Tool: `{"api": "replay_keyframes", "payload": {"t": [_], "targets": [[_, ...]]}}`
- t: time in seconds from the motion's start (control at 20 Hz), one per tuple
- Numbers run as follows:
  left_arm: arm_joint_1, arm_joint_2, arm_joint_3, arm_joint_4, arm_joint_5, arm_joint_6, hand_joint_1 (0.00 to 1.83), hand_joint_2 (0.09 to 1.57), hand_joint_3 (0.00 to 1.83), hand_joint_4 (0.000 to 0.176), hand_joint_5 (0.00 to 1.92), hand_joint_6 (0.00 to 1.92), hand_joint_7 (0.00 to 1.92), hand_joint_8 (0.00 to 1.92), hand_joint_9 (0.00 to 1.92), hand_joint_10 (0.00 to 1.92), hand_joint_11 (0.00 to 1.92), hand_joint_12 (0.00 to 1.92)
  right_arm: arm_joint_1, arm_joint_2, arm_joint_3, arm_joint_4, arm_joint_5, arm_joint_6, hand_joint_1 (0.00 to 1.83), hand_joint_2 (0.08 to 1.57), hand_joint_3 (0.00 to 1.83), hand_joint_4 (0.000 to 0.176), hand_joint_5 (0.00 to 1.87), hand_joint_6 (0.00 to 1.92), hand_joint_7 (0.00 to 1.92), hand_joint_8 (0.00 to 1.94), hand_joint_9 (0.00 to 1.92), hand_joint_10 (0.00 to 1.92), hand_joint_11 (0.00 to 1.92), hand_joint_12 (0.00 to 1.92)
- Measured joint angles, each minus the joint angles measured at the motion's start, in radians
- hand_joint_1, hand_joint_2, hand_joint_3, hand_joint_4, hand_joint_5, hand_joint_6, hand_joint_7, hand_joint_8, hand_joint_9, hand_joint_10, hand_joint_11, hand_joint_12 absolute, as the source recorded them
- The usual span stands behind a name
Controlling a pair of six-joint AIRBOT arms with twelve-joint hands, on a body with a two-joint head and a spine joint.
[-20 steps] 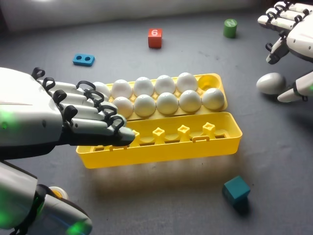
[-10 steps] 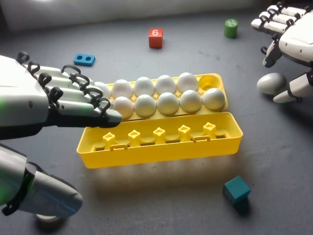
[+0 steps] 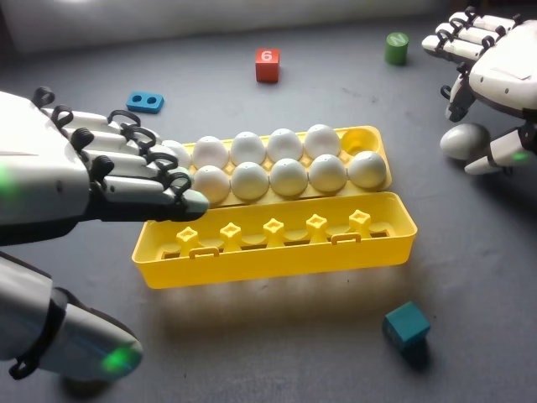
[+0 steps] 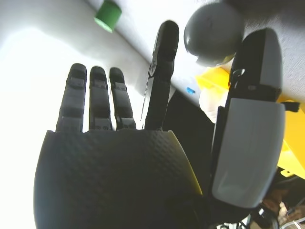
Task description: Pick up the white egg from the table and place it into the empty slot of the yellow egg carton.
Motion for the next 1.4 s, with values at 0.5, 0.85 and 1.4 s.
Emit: {"api": "replay_keyframes", "payload": {"t": [0.5,0.85,1.4], "targets": [[0.008,0.0,0.004,0.009,-0.001,0.0,0.0,1.07,0.0,0.0,0.05,0.0,0.02,0.0,0.0,0.0,0.0,0.0,0.0,-0.001,-0.003,0.0,0.005,0.002,1.13,0.99,0.0,0.058,1.29,0.48,0.1,0.01,0.0,0.0,0.0,0.0],[0.007,0.0,-0.016,0.108,-0.002,-0.031,0.0,1.08,0.0,0.0,0.06,0.01,0.03,0.01,0.0,0.0,0.0,0.0,0.022,-0.002,-0.014,0.0,0.088,0.123,1.12,1.0,0.0,0.067,1.25,0.56,0.08,0.0,0.0,0.0,0.0,0.0],[0.037,-0.045,-0.026,0.122,0.0,-0.035,0.0,1.07,0.0,0.0,0.07,0.0,0.04,0.0,0.0,0.0,0.0,0.0,0.113,-0.113,-0.018,0.004,0.088,0.151,1.1,1.01,0.0,0.128,1.21,0.61,0.1,0.0,0.0,0.0,0.0,0.0]]}}
